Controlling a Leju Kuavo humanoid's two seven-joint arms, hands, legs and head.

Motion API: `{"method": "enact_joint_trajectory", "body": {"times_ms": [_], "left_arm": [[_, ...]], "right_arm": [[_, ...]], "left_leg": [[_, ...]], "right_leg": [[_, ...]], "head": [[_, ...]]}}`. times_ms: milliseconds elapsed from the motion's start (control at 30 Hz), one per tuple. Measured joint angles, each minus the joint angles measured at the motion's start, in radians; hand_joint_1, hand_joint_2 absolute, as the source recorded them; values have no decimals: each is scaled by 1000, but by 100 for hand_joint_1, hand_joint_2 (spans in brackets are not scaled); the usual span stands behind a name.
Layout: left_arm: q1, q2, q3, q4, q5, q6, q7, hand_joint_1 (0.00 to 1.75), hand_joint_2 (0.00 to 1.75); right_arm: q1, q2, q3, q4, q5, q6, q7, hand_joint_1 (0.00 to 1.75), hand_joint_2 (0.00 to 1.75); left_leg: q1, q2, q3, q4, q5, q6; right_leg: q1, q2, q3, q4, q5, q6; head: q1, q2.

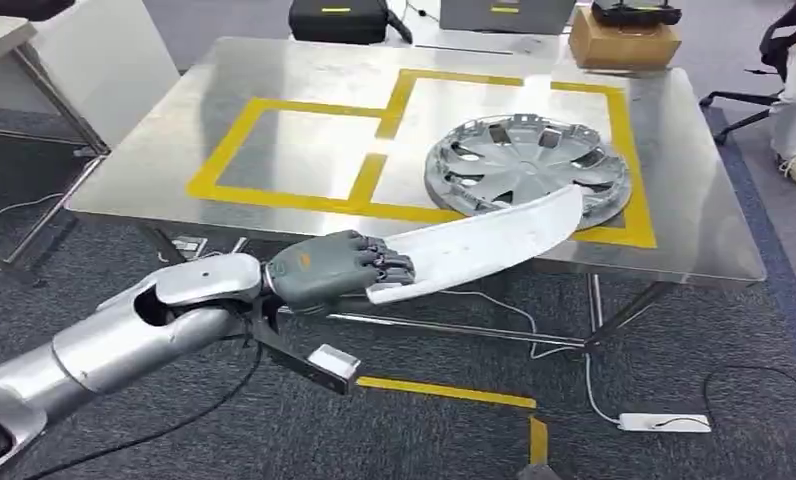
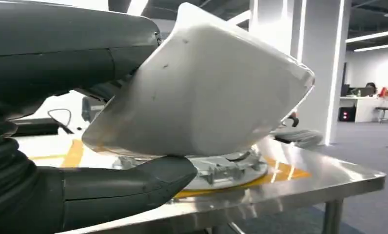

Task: Take the parts from the cabinet and place them on the table.

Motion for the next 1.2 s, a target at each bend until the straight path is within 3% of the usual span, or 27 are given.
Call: {"method": "enact_joint_trajectory", "body": {"times_ms": [33, 67, 100, 133, 167, 200, 233, 267, 300, 333, 633, 800, 1200], "left_arm": [[3, 0, -1, 0, 0, 0, 0, 175, 175], [6, -1, -1, 0, 0, 0, 0, 175, 175], [8, -1, -1, 0, 0, 0, 0, 175, 175], [7, -1, -1, 0, 0, 0, 0, 175, 175], [7, -2, 0, 0, 0, 0, 0, 175, 175], [7, -2, 0, 0, 0, 0, 0, 175, 175], [5, -2, 0, 0, 0, 0, 0, 175, 175], [4, -2, -1, 0, -1, 0, 0, 175, 175], [3, -2, 0, 1, -1, 0, 0, 175, 175], [5, -2, 0, 1, 0, 0, 0, 175, 175], [-9, -2, 4, 2, 11, -7, -6, 175, 175], [-10, -2, 4, 3, 11, -9, -7, 175, 175], [-2, 14, 5, 3, 22, -16, -15, 175, 175]], "right_arm": [[2, 0, 0, 0, 0, 0, 0, 0, 175], [6, 0, 0, 0, 0, 0, 0, 0, 175], [8, 0, 0, 0, 0, 0, 0, 0, 175], [8, 0, 0, 0, 0, 0, 1, 0, 175], [7, 0, 0, 0, 0, 0, 0, 0, 175], [7, -2, 0, 0, 0, 0, 1, 0, 175], [5, -3, 0, 0, 0, 0, 2, 0, 175], [3, -3, 0, 0, 0, 1, 2, 0, 175], [3, -3, 0, 0, 0, 2, 4, 0, 175], [4, -3, 0, 0, 1, 2, 5, 0, 175], [-7, -4, 0, 0, 5, 3, 8, 0, 175], [-7, -4, -1, 0, 5, 4, 14, 0, 175], [-6, 0, 0, 0, 18, 3, 23, 0, 175]], "left_leg": [[-6, -1, 3, 1, -4, 5], [-11, -3, 7, 2, -9, 8], [-14, -6, 13, 4, -16, 10], [-17, -9, 21, 6, -24, 9], [-19, -10, 30, 9, -33, 8], [-20, -10, 37, 12, -43, 5], [-29, -10, 35, 15, -49, 0], [-27, -13, 28, 23, -51, -3], [-27, -12, 25, 23, -49, -6], [-28, -12, 25, 25, -48, 1], [-27, -9, 38, 4, -51, 1], [-27, -9, 39, 4, -50, -8], [-28, -9, 41, -1, -48, -9]], "right_leg": [[4, 0, -50, 70, -14, -2], [7, 0, -80, 96, -3, -6], [11, 0, -83, 72, 36, -12], [16, 0, -65, 10, 89, -20], [20, 0, -31, -84, 149, -28], [25, 0, 1, -175, 192, -39], [29, 0, 23, -181, 172, -41], [29, 1, 36, -215, 156, -40], [27, 3, 32, -211, 160, -38], [26, 5, 33, -213, 161, -29], [28, 10, 36, -213, 151, -42], [29, 10, 38, -213, 151, -42], [27, 9, 43, -223, 155, -40]], "head": [[0, 0], [0, 0], [0, 0], [0, 0], [0, 0], [1, 0], [-1, 0], [0, 0], [-5, 0], [-3, 0], [-5, 0], [-4, 0], [-4, 0]]}}
